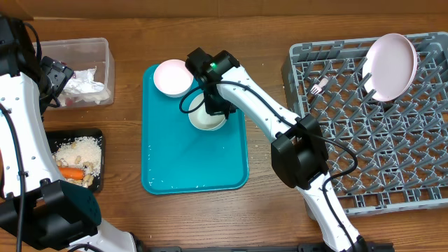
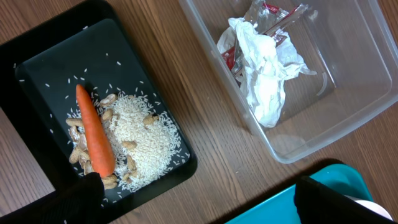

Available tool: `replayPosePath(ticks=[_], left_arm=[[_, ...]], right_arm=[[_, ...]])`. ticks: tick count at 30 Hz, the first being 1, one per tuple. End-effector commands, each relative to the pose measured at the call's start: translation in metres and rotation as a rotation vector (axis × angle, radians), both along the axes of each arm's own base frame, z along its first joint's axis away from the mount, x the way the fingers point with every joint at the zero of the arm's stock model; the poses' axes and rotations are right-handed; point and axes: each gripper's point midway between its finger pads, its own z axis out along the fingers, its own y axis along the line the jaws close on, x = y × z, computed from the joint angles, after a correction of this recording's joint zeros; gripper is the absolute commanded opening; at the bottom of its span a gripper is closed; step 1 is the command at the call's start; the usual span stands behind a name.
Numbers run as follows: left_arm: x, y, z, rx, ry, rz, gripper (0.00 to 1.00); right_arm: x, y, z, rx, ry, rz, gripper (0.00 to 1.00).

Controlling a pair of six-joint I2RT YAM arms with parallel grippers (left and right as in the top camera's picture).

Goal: Sort waste into correct bins and load items into the dishwasher rack
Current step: 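Lower the right gripper onto the rim of the white bowl, then close the right gripper on the white bowl rim and lift it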

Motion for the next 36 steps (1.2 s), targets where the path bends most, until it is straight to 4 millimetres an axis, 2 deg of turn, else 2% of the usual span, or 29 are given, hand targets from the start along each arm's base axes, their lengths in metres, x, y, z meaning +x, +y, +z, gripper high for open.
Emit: replayPosePath(ticks=[1,4,6,13,15,16,18,20,22,31,33,36], left_arm=[[-0.001,0.003,0.003,0.018,0.001,-0.005,1.00],[-0.001,0.003,0.003,0.018,0.001,-0.005,1.00],[-0.001,0.003,0.003,0.018,0.001,-0.005,1.00],[-0.001,0.003,0.003,0.018,0.001,-0.005,1.00],[-0.001,0.003,0.003,0.018,0.001,-0.005,1.00],[-0.001,0.003,0.003,0.018,0.001,-0.005,1.00],[-0.001,0.003,0.003,0.018,0.001,-0.005,1.00],[-0.001,0.003,0.003,0.018,0.001,-0.005,1.00],[-0.001,0.003,0.003,0.018,0.001,-0.005,1.00],[-0.001,0.003,0.003,0.018,0.001,-0.005,1.00],[-0.001,0.003,0.003,0.018,0.001,-0.005,1.00],[-0.001,0.003,0.003,0.018,0.001,-0.005,1.00]], right_arm=[[0.007,-0.001,0.033,0.011,-0.074,0.007,0.10],[0.003,-0.003,0.037,0.007,-0.064,0.007,0.24],[0.000,-0.003,0.043,0.019,-0.059,0.009,0.29],[-0.006,0.007,0.072,0.108,-0.067,0.046,0.31],[-0.011,0.017,0.081,0.166,-0.057,0.100,0.31],[-0.016,0.029,0.086,0.222,-0.039,0.155,0.32],[-0.026,0.051,0.091,0.324,-0.003,0.258,0.42],[-0.034,0.069,0.093,0.395,0.019,0.338,0.67],[-0.036,0.076,0.090,0.399,0.013,0.353,0.75],[-0.045,0.110,0.073,0.416,-0.014,0.419,0.75],[-0.041,0.107,0.066,0.382,-0.036,0.392,0.73],[-0.030,0.092,0.050,0.287,-0.080,0.311,0.72]])
